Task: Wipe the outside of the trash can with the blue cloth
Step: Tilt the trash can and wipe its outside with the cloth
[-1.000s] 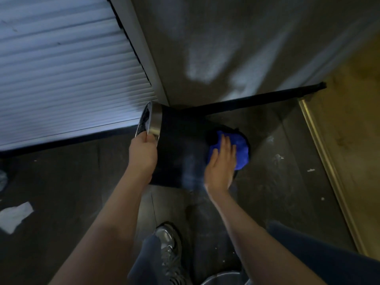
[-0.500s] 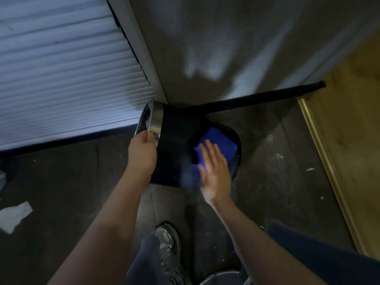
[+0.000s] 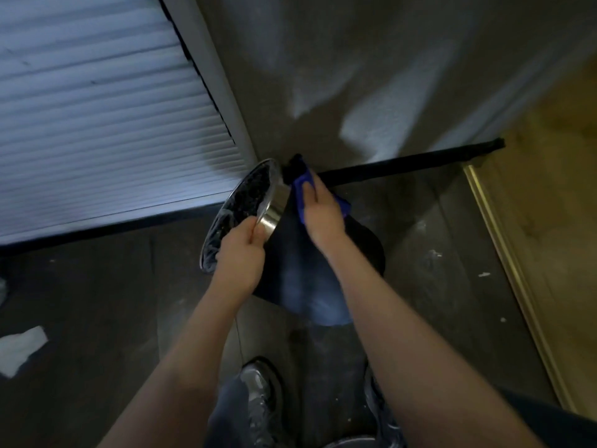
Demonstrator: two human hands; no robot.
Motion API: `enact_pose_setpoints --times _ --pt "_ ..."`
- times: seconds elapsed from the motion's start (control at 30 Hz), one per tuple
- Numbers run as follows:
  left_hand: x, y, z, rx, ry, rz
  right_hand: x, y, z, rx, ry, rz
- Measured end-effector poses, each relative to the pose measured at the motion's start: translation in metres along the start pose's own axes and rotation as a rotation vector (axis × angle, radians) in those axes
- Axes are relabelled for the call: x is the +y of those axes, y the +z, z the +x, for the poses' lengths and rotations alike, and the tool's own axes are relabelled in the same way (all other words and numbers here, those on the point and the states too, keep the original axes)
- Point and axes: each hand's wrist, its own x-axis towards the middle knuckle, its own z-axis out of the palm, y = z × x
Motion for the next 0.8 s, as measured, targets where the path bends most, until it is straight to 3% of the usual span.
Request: enact_pose_setpoints --times 0.1,0.2,0.3,0.37,0.5,0.57,0.67,0.8 --pt "-0.001 0.0 0.0 -0.008 -0.023 -0.063 -0.02 0.021 -0.057 0.021 -0.291 -0.169" --pt "-0.005 -0.006 -0.007 -0.033 -0.06 -0.236 -0.024 0.031 -0.084 0.0 -0.319 -0.214" --pt "-0.014 -0.011 -0.013 -0.042 -0.057 -0.233 -0.035 0.029 -0.061 0.025 -0.306 -0.176" --pt "-0.019 -0.013 -0.016 -0.001 -0.048 -0.16 -0.041 0.025 -0.022 -0.012 -0.162 -0.094" --pt "-0.029 -0.018 -0.022 0.0 -0.028 -0.052 -0.04 0.016 0.059 -0.284 0.292 0.078" --pt "-0.032 -0.02 -0.023 0.005 -0.011 -0.026 -0.032 0.012 0.069 -0.272 0.36 0.087" --pt "-0.031 -0.02 -0.02 0.026 -0.039 -0.02 -0.021 0.01 0.034 -0.19 0.168 0.056" --pt "-0.028 -0.018 -0.011 0.112 -0.077 -0.029 -0.003 0.027 -0.058 -0.003 -0.337 -0.187"
